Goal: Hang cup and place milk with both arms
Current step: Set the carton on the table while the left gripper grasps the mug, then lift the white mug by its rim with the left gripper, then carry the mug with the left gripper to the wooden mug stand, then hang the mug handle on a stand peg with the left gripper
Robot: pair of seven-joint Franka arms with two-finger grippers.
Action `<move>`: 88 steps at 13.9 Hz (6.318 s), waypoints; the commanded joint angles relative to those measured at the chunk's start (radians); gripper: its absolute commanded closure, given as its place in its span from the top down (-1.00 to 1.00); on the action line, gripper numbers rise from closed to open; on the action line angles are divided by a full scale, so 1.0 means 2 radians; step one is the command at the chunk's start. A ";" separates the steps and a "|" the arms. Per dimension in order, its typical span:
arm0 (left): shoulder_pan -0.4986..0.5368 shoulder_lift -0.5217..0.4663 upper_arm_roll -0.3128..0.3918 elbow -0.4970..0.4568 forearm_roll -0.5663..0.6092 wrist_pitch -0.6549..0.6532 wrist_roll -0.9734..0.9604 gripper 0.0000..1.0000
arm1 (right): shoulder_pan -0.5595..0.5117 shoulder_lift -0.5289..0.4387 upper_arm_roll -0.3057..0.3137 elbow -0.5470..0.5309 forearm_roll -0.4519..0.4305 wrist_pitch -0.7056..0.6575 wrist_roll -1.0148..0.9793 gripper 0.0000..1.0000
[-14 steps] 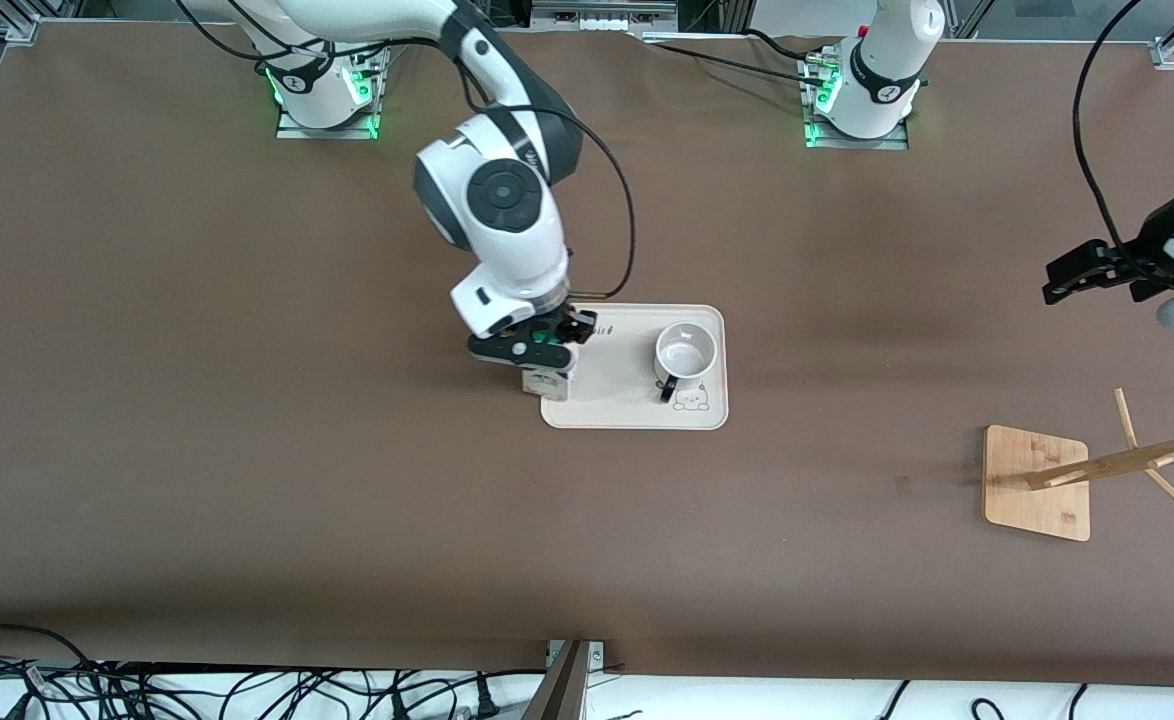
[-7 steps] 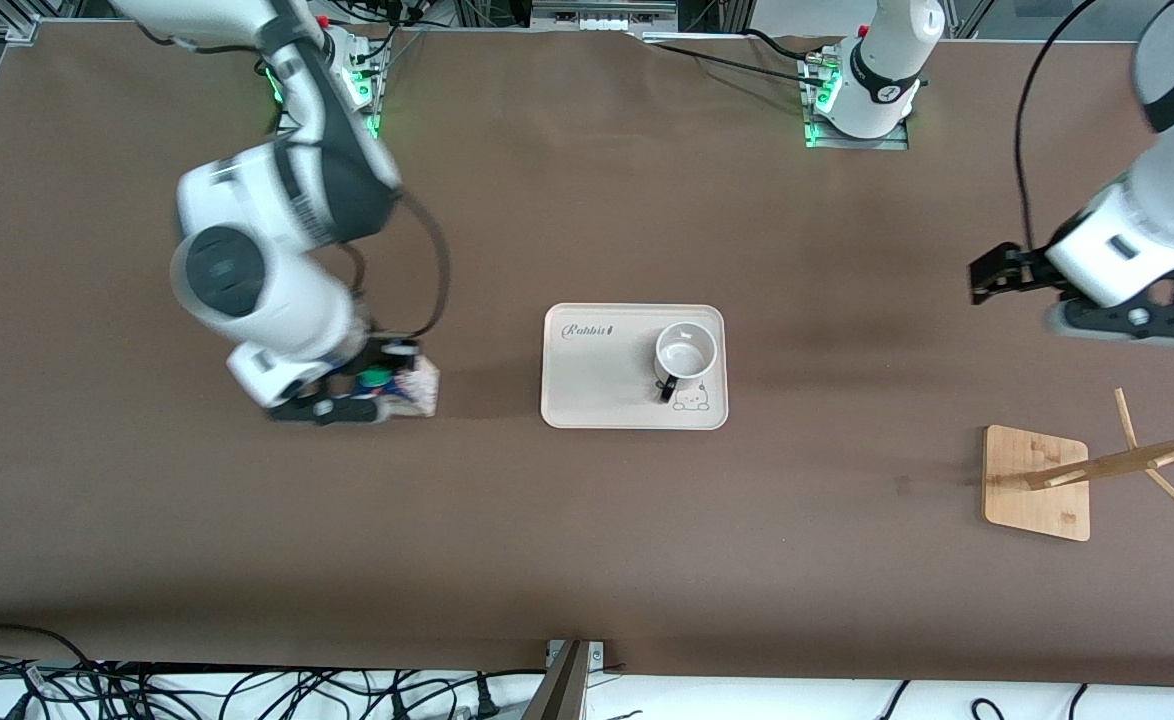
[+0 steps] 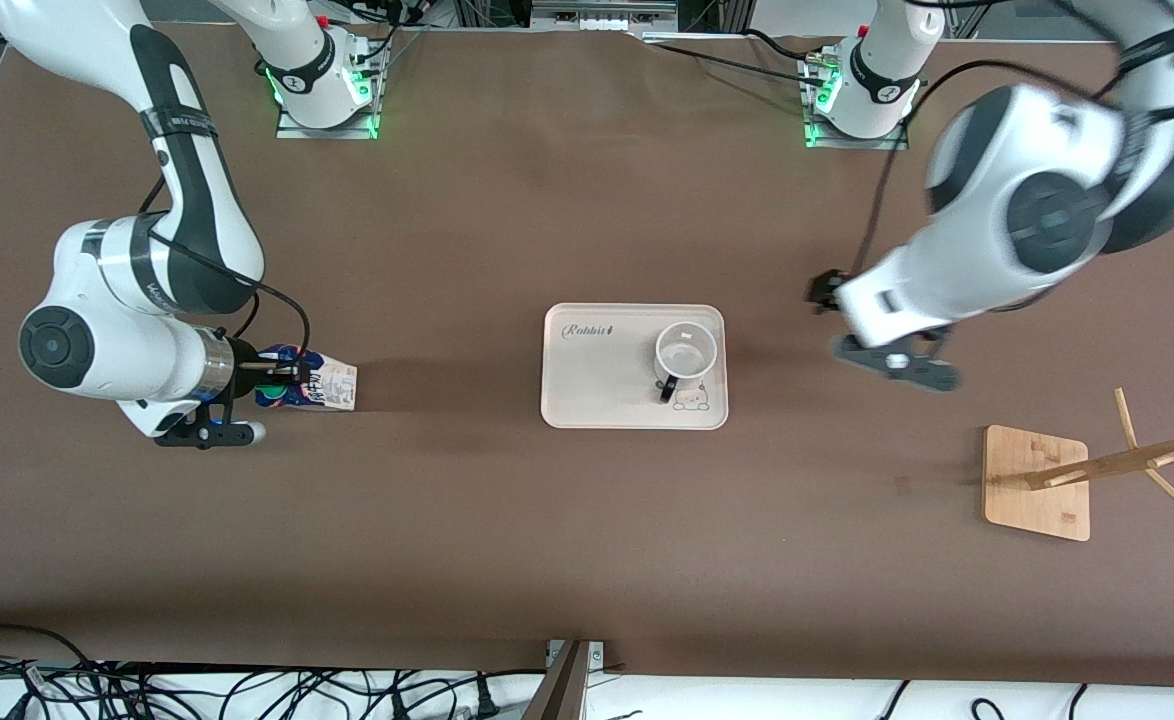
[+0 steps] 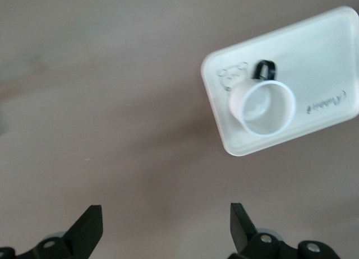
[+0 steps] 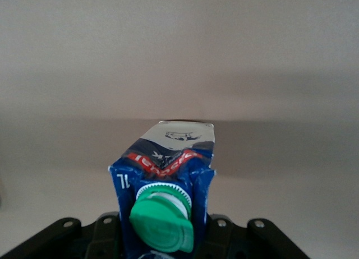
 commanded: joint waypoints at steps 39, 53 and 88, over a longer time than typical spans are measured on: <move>-0.171 0.193 0.008 0.018 0.075 0.175 -0.175 -1.00 | 0.006 -0.182 -0.022 0.060 -0.088 -0.102 0.000 1.00; -0.109 0.094 0.008 0.145 0.073 -0.002 -0.170 -1.00 | 0.006 -0.182 -0.022 0.058 -0.087 -0.103 0.000 1.00; 0.267 0.093 0.007 0.206 -0.075 -0.019 0.065 -1.00 | 0.006 -0.184 -0.022 0.057 -0.087 -0.117 0.002 1.00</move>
